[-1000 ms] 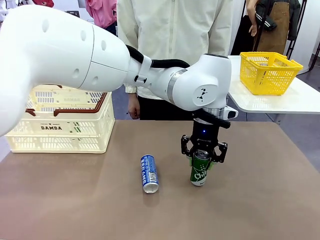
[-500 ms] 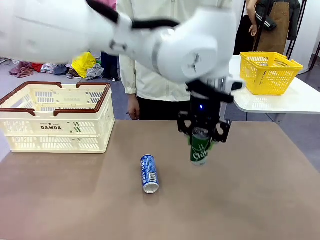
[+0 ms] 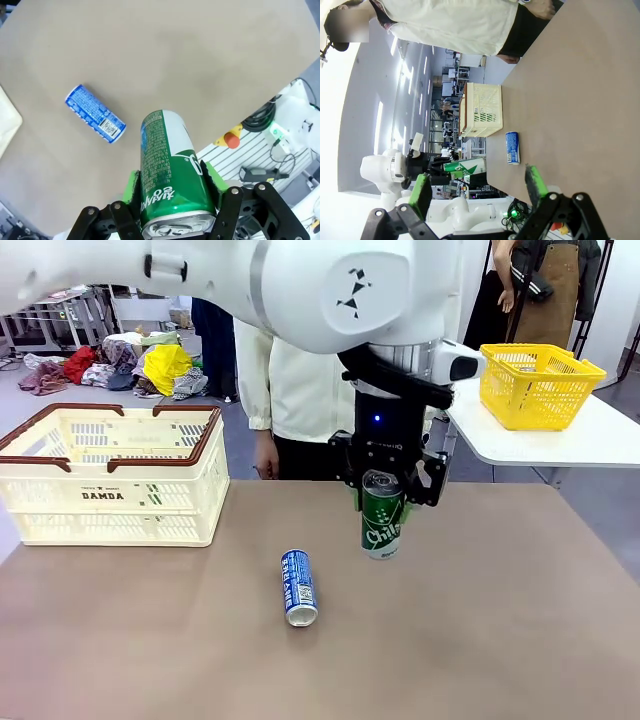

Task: Place the drinks into the Shopping basket.
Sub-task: Pick up one drink and place it into the Shopping basket.

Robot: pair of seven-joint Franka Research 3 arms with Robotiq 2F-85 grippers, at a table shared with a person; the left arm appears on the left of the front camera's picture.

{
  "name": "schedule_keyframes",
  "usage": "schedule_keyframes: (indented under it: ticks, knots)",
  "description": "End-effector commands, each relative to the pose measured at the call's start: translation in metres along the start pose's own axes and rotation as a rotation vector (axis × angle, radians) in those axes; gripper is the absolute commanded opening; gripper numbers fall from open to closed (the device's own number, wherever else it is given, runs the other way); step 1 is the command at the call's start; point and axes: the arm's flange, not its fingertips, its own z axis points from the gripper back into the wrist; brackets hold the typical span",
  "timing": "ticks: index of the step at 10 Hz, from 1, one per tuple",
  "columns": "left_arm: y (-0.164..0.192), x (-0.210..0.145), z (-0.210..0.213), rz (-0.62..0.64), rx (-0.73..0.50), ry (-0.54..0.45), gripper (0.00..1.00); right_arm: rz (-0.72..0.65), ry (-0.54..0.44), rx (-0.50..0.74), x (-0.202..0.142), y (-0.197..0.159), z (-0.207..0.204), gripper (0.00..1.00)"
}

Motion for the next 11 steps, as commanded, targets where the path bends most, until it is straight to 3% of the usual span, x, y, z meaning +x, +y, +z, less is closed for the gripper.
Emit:
schedule_keyframes:
  ticks: [1, 4, 5, 6, 8, 10, 11]
  knots:
    - [-0.004, 0.003, 0.004, 0.014, 0.007, -0.017, 0.0, 0.021, 0.007, 0.006, -0.001, 0.0, 0.002, 1.0]
    - [-0.003, 0.003, -0.007, -0.003, -0.003, 0.012, 0.0, 0.021, 0.007, 0.006, -0.001, 0.0, 0.002, 1.0]
    - [-0.002, 0.002, -0.011, -0.066, 0.028, 0.033, 0.0, 0.021, 0.007, 0.006, -0.001, 0.0, 0.002, 1.0]
    - [0.022, 0.003, 0.019, -0.038, -0.019, -0.038, 0.0, 0.021, 0.007, 0.006, -0.001, 0.0, 0.002, 1.0]
    - [0.11, -0.004, 0.086, 0.099, -0.017, -0.203, 0.0, 0.021, 0.007, 0.006, -0.001, 0.0, 0.002, 1.0]
    - [0.21, -0.018, 0.123, 0.147, -0.059, -0.157, 0.0, 0.021, 0.007, 0.006, -0.001, 0.0, 0.002, 1.0]
    - [0.258, -0.025, 0.145, 0.182, -0.012, -0.134, 0.0, 0.021, 0.007, 0.006, -0.001, 0.0, 0.002, 1.0]
